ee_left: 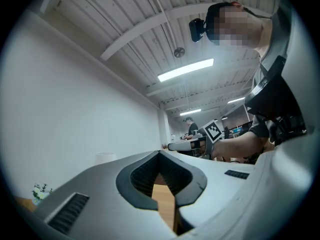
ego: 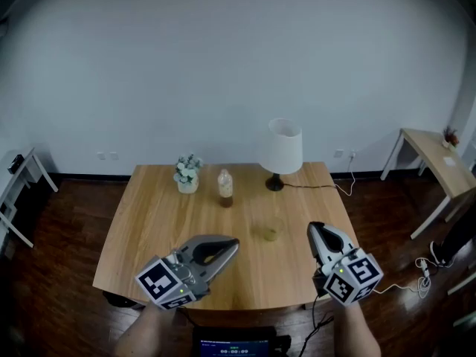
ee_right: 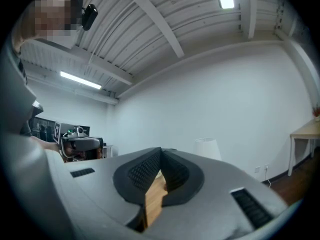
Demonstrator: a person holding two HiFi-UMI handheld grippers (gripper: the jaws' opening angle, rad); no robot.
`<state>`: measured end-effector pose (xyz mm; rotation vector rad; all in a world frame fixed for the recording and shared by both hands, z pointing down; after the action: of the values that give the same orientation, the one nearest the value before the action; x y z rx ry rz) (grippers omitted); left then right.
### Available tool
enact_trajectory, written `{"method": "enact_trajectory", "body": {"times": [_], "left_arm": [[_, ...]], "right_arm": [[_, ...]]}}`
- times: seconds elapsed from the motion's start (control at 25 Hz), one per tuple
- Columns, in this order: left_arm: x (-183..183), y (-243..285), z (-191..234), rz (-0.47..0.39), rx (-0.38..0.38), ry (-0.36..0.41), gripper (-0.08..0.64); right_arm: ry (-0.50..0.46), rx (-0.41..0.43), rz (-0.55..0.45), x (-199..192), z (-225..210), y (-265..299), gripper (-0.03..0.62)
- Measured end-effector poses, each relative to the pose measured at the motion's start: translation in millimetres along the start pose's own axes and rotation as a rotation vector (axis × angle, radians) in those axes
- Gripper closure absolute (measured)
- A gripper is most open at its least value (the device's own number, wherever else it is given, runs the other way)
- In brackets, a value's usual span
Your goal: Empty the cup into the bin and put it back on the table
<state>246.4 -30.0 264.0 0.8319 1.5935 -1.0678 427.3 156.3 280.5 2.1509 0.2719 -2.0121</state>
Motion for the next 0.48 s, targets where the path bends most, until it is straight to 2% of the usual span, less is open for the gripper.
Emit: {"method": "enact_trajectory", "body": {"times": [0.16, 0.48], "left_arm": [[0, 4, 23, -0.011, -0.019, -0.016, 0.560], [-26, 20, 51, -0.016, 0.066, -0.048, 0.560]], "right_arm": [[-0.003, -0.014, 0.016, 0, -1, 25, 0.592], [0.008, -0.017, 0.043, -11, -22, 50, 0.592]]}}
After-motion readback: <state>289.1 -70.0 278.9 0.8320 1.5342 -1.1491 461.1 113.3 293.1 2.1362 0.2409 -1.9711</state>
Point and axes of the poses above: the fingertips, and each gripper's own axes: y forward along the fingers, z to its left, x out of its top, the point moved 7 cm from there along -y, backward along the fingers, and after that the axes turned 2 degrees about x, right-handed, at the moved point
